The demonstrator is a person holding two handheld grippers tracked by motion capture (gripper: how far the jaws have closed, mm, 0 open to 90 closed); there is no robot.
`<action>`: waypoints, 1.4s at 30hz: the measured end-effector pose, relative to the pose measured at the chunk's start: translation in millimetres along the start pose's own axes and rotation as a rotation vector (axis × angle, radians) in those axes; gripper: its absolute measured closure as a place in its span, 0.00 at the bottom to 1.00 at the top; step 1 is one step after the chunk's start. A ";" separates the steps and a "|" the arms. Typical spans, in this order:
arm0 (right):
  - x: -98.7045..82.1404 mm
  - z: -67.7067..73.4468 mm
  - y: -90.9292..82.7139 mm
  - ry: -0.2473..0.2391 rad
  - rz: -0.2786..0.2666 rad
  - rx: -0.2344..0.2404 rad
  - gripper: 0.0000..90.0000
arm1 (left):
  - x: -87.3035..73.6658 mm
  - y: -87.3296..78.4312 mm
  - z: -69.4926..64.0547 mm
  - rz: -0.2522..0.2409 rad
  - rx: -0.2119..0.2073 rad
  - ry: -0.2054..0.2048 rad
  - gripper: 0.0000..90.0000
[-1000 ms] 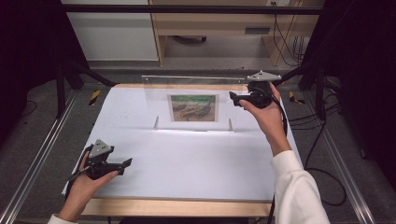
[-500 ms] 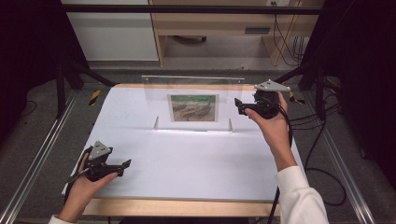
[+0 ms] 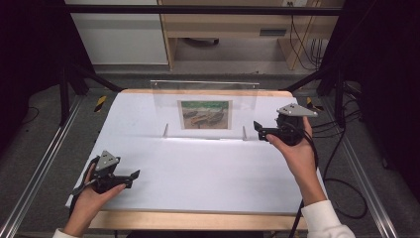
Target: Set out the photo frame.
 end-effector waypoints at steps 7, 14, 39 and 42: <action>-15.1 6.8 -10.2 -0.013 0.020 -0.003 0.06 | -0.1 -0.5 0.1 -0.002 0.000 -0.002 0.11; -28.5 13.2 -18.2 -0.027 0.045 0.002 0.06 | 0.0 -0.5 -0.1 -0.005 0.000 -0.006 0.11; -77.8 20.9 -45.0 -0.029 0.115 -0.014 0.06 | 0.1 -1.8 -0.6 -0.006 0.001 0.000 0.11; -85.2 20.3 -47.1 -0.026 0.123 -0.014 0.07 | 0.1 -1.8 -0.6 -0.007 0.001 -0.001 0.11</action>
Point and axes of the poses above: each handheld gripper's, and its own axes: y roughly forward along the jaws, x roughly out of its top, z roughly to its left, the point moved 1 cm from there along y, roughly forward along the jaws, and after that the axes turned 4 degrees about x, right-handed, at the moved point
